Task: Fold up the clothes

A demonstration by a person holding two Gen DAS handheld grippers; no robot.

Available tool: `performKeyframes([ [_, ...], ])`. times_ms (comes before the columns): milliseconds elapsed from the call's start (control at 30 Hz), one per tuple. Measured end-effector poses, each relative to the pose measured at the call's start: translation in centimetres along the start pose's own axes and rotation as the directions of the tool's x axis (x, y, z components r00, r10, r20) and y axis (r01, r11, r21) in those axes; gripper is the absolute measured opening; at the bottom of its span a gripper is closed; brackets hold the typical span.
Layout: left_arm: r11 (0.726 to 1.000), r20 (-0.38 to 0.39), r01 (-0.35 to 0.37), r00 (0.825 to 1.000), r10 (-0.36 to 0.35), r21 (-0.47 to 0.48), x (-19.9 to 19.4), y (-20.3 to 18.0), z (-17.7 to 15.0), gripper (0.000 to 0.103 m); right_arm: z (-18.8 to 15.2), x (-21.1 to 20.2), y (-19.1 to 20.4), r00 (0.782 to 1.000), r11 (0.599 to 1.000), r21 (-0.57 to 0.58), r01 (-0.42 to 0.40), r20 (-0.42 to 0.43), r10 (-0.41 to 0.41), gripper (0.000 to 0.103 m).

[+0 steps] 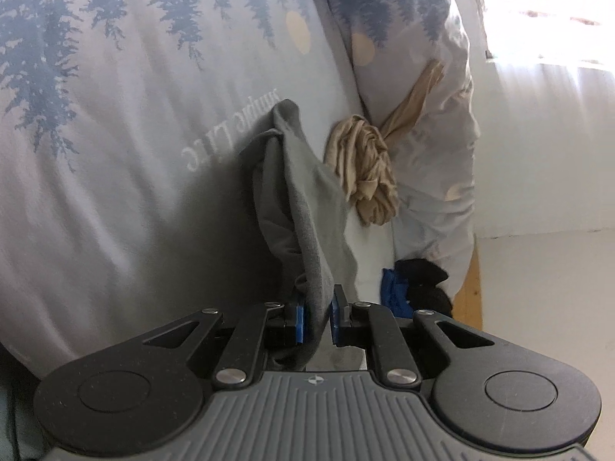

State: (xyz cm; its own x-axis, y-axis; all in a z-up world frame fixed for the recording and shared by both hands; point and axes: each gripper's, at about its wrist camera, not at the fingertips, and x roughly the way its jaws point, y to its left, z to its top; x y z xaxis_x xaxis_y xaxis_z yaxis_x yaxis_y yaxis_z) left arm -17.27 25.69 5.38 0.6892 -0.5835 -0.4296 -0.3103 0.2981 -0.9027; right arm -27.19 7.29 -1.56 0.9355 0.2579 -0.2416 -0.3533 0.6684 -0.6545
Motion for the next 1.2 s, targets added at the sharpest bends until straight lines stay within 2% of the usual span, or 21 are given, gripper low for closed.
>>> performKeyframes([
  [133,1.000,0.010,0.004,1.000,-0.004,-0.016,-0.1,-0.1,0.1,0.015,-2.5,0.0,-2.0,0.995,0.997,-0.022,0.079,-0.061,-0.081,0.080],
  [267,0.999,0.010,-0.035,0.999,0.036,-0.028,-0.1,0.6,0.7,0.016,-5.7,-1.3,-4.4,0.984,0.995,-0.028,0.098,-0.147,-0.101,0.080],
  [333,0.995,0.005,-0.093,0.996,0.093,-0.025,0.2,1.5,1.0,0.027,-6.7,-2.2,-5.3,0.981,0.997,-0.006,0.079,-0.178,-0.079,0.080],
  [467,0.979,-0.005,-0.202,0.979,0.202,-0.015,0.4,4.2,1.4,0.040,-7.0,-3.9,-5.7,0.984,0.999,0.033,0.036,-0.178,-0.029,0.080],
  [500,0.977,-0.008,-0.214,0.977,0.214,-0.017,0.4,4.6,1.4,0.042,-6.3,-3.9,-5.3,0.986,0.999,0.037,0.019,-0.167,-0.012,0.080],
  [567,0.973,-0.014,-0.229,0.973,0.229,-0.007,0.3,5.0,1.3,0.051,-5.1,-4.1,-4.5,0.990,0.999,0.035,-0.017,-0.143,0.022,0.080],
  [667,0.974,-0.019,-0.218,0.975,0.220,0.068,0.3,4.6,0.7,0.058,-3.4,-4.4,-4.3,0.992,0.998,0.044,-0.055,-0.115,0.060,0.081],
  [767,0.958,-0.003,-0.239,0.970,0.243,0.157,0.4,4.5,0.2,0.061,-2.8,-4.7,-5.0,0.990,0.995,0.065,-0.077,-0.110,0.084,0.083],
  [867,0.959,0.013,-0.232,0.972,0.233,0.162,0.1,4.8,0.4,0.061,-2.2,-5.2,-5.2,0.988,0.991,0.093,-0.101,-0.107,0.110,0.083],
  [967,0.953,0.066,-0.250,0.968,0.242,0.170,-0.8,4.7,0.6,0.061,-1.2,-5.5,-5.1,0.985,0.983,0.106,-0.152,-0.063,0.159,0.083],
  [1033,0.952,0.124,-0.255,0.964,0.236,0.169,-1.7,4.6,0.7,0.061,0.0,-5.8,-4.7,0.977,0.971,0.118,-0.208,-0.020,0.211,0.081],
  [1100,0.961,0.164,-0.233,0.964,0.209,0.148,-2.7,4.9,1.0,0.061,1.6,-5.7,-3.7,0.961,0.955,0.112,-0.275,0.017,0.274,0.074],
  [1200,0.970,0.176,-0.221,0.964,0.201,0.104,-3.8,5.8,1.4,0.061,4.0,-4.9,-1.5,0.935,0.933,0.075,-0.352,0.056,0.349,0.066],
])
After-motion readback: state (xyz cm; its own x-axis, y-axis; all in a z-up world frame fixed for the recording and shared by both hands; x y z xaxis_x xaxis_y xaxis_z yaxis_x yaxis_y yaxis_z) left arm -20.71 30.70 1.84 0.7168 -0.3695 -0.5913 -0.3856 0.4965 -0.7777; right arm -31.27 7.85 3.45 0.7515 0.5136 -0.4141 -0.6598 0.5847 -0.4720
